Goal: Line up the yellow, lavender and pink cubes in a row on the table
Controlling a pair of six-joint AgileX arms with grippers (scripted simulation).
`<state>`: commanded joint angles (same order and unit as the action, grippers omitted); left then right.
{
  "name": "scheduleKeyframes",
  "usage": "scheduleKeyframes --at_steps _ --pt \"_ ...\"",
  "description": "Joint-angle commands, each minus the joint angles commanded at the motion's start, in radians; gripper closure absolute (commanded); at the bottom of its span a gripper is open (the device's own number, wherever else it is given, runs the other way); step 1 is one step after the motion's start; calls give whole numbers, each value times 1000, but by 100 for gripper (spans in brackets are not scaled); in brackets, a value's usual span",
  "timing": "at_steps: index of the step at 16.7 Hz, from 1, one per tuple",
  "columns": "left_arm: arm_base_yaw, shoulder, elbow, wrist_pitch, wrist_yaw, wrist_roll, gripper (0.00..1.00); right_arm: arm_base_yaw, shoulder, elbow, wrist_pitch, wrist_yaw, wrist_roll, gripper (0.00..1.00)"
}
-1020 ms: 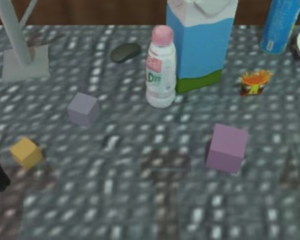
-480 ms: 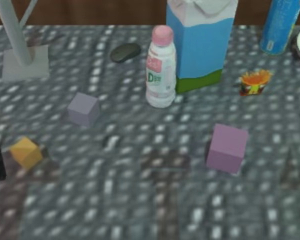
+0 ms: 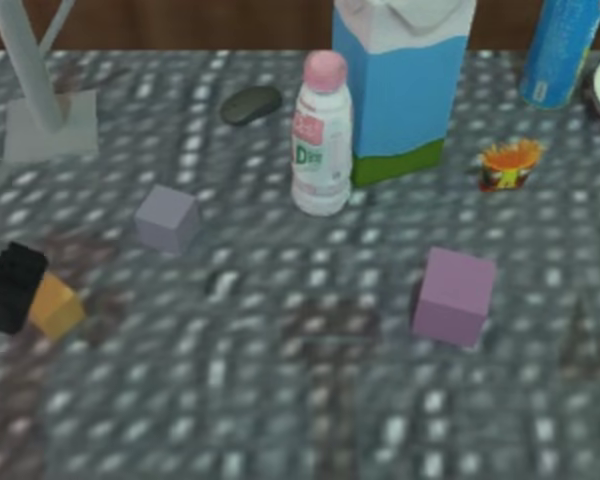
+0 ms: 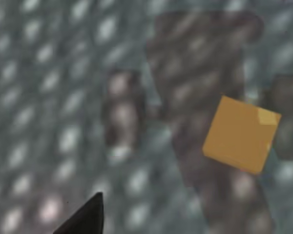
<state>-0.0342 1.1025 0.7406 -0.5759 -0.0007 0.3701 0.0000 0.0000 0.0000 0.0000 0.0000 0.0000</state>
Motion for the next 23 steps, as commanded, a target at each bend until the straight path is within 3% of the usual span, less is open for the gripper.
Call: scheduleKeyframes --at_steps 6,11,19,23 --pt "-17 514 341 -270 1 172 0 0 0 0 0 0 0 0" --pt "-25 754 529 -388 1 258 0 0 0 0 0 0 0 0" --pt "-22 788 556 -399 1 271 0 0 0 0 0 0 0 0" --pt "-25 847 499 -286 2 274 0 0 0 0 0 0 0 0"
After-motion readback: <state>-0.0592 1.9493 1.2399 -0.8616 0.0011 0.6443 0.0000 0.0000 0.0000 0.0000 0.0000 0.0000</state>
